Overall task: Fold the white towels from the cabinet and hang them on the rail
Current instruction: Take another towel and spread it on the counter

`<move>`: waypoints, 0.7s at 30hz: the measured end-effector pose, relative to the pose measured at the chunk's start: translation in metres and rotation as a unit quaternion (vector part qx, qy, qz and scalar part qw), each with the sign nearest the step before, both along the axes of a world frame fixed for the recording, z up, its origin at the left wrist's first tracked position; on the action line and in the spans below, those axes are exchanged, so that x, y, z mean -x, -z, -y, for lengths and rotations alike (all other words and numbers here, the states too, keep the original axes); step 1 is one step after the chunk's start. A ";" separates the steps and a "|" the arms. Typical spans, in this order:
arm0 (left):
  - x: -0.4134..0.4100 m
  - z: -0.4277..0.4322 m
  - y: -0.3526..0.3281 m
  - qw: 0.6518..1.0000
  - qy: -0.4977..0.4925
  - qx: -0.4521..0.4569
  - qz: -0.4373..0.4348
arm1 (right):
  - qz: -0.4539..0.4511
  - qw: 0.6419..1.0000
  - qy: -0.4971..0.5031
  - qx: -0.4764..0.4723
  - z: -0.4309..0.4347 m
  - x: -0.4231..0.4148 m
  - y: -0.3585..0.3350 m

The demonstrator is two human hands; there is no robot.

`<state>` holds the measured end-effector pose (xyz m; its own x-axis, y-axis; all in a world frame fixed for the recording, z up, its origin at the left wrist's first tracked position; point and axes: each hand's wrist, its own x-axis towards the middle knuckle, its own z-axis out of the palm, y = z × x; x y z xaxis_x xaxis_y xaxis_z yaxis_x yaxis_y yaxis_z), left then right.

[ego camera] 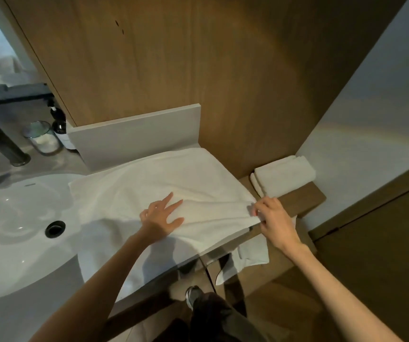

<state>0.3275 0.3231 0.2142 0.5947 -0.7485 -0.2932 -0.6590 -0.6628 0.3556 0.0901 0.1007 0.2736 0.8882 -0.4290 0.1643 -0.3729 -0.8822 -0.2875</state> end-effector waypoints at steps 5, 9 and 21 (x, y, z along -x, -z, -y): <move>0.006 -0.037 0.016 0.990 0.094 0.076 0.077 | -0.150 0.989 0.007 -0.005 -0.019 0.021 0.039; 0.006 -0.050 0.016 0.986 0.081 0.096 0.107 | -0.209 0.968 0.044 -0.130 -0.021 0.010 0.031; 0.015 -0.098 0.021 0.993 0.039 0.013 0.110 | -0.345 0.920 -0.063 -0.175 -0.080 -0.071 0.018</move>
